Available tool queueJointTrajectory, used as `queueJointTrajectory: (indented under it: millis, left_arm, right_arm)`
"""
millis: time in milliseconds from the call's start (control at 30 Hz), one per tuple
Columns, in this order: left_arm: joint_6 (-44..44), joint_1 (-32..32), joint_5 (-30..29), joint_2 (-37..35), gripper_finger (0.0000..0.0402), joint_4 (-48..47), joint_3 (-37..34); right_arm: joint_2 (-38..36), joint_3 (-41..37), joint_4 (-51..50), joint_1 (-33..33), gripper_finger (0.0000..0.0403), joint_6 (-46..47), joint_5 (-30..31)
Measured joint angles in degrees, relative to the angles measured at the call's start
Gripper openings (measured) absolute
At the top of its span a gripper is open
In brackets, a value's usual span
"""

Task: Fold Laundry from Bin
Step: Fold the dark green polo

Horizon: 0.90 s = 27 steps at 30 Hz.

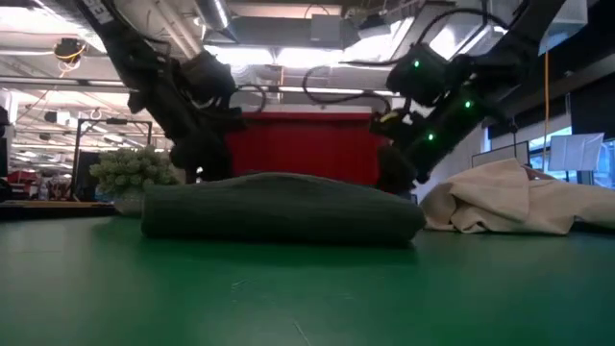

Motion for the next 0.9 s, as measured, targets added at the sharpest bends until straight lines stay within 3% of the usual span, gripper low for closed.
queueJointTrajectory:
  millis: [300, 633, 900]
  left_arm:
    - [0.92, 0.0, -7.43, 0.53, 0.0042, 1.82, 0.65]
    - [2.87, -0.23, -9.68, 0.14, 0.0136, -2.7, 4.64]
    - [5.95, -1.79, -24.84, -3.18, 0.0172, -15.6, 10.9]
  right_arm:
    - [0.27, -0.02, -0.62, -0.21, 0.0036, -0.09, 2.11]
    - [-3.6, -0.02, -6.87, -0.14, 0.0084, -0.2, 2.62]
    - [-10.03, -0.02, -10.44, -0.14, 0.0102, -1.67, 3.21]
